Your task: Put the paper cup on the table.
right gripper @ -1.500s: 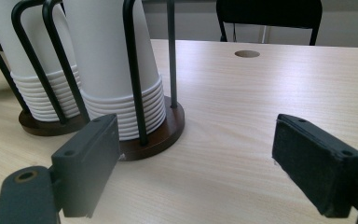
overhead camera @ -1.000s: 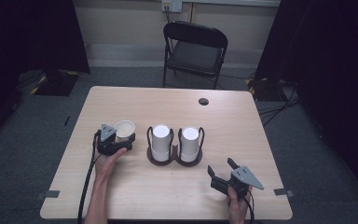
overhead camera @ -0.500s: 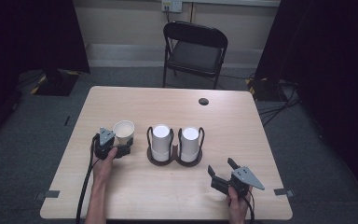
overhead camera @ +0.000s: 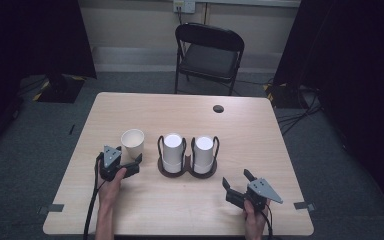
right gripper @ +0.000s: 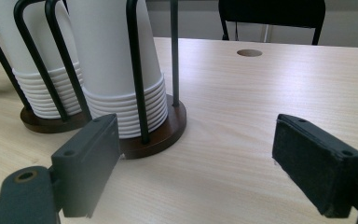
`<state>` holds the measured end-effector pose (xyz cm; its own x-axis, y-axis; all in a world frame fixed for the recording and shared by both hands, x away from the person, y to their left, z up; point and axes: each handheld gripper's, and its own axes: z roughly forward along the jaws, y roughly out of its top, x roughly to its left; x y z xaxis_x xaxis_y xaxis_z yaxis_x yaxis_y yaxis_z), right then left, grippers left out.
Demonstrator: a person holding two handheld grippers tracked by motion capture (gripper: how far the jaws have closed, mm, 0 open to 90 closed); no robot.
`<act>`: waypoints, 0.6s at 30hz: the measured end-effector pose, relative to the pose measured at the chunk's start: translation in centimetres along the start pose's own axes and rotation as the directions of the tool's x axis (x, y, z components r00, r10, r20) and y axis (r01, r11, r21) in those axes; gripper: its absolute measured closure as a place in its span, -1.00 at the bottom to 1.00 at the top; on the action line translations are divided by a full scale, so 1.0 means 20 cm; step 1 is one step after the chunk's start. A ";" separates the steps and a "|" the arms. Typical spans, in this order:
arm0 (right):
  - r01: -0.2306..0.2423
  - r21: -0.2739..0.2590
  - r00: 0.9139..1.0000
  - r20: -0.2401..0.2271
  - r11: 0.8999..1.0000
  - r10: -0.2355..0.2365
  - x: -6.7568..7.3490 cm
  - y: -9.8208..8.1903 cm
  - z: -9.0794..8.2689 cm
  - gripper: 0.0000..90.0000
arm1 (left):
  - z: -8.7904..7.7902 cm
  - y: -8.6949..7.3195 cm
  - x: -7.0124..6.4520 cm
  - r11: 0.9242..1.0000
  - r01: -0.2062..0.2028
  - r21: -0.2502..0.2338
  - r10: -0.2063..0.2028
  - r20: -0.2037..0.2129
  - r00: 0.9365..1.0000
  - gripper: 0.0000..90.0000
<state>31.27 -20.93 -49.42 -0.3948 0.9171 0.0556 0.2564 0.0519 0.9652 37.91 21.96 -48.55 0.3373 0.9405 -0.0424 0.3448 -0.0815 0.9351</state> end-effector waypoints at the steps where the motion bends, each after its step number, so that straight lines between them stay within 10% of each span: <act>1: 0.000 -0.003 1.000 0.001 1.000 0.000 0.00 0.00 0.00 -0.67 | -0.01 -0.01 -0.01 1.000 -0.002 0.000 0.002 -0.005 1.000 -0.65; 18: 0.008 0.010 1.000 0.000 1.000 -0.008 0.00 0.00 0.01 -0.68 | -0.19 -0.03 -0.22 0.998 -0.041 -0.050 0.042 0.012 0.999 -0.65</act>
<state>31.36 -20.85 -49.42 -0.3966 0.9167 0.0479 0.2621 0.0631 0.9630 32.97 19.20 -47.59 0.3621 0.9321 -0.0073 0.2859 -0.1036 0.9526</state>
